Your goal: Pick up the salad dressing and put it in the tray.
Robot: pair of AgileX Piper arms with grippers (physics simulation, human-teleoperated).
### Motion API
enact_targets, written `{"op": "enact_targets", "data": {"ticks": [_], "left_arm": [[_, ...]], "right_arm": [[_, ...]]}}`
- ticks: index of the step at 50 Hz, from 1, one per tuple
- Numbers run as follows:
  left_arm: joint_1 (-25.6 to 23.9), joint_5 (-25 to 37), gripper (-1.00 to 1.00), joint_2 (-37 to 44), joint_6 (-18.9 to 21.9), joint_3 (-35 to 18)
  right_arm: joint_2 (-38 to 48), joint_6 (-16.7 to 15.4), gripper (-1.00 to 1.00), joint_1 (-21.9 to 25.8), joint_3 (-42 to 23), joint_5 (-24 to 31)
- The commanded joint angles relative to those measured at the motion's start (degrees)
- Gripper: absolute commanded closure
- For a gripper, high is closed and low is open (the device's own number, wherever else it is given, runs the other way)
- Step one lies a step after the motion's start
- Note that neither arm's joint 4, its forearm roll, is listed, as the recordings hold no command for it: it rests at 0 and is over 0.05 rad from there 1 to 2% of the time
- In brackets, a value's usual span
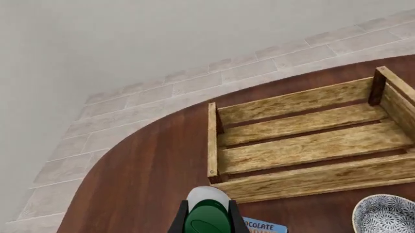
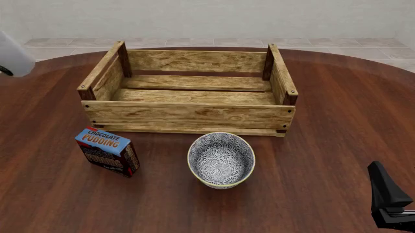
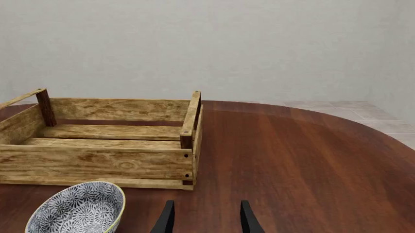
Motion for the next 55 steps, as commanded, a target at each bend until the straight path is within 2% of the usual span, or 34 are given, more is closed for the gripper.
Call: {"op": "enact_targets", "data": {"ticks": [1, 7, 12, 25, 39, 40, 43, 49, 55], "left_arm": [[-4.3, -4.6, 1.0, 6.5, 2.1, -3.0], [-5.8, -7.8, 1.0, 12.2, 3.0, -6.2], [-8.4, -9.7, 1.0, 16.1, 1.9, -8.9], [-14.0, -12.8, 1.0, 22.5, 2.9, -9.6], [-18.5, -15.1, 1.0, 29.3, 1.8, -10.9], [-18.9, -14.0, 1.0, 30.7, 2.0, -13.6], [-19.7, -13.8, 1.0, 32.8, 2.3, -15.9], [-20.4, -15.5, 1.0, 36.2, 2.7, -17.2], [-20.0, -15.1, 1.0, 39.9, 2.6, -20.8]], "right_arm": [[0.0, 0.0, -1.0, 0.0, 0.0, 0.0], [0.0, 0.0, -1.0, 0.0, 0.0, 0.0], [0.0, 0.0, -1.0, 0.0, 0.0, 0.0], [0.0, 0.0, -1.0, 0.0, 0.0, 0.0], [0.0, 0.0, -1.0, 0.0, 0.0, 0.0], [0.0, 0.0, -1.0, 0.0, 0.0, 0.0], [0.0, 0.0, -1.0, 0.0, 0.0, 0.0], [0.0, 0.0, -1.0, 0.0, 0.0, 0.0], [0.0, 0.0, -1.0, 0.0, 0.0, 0.0]]}}
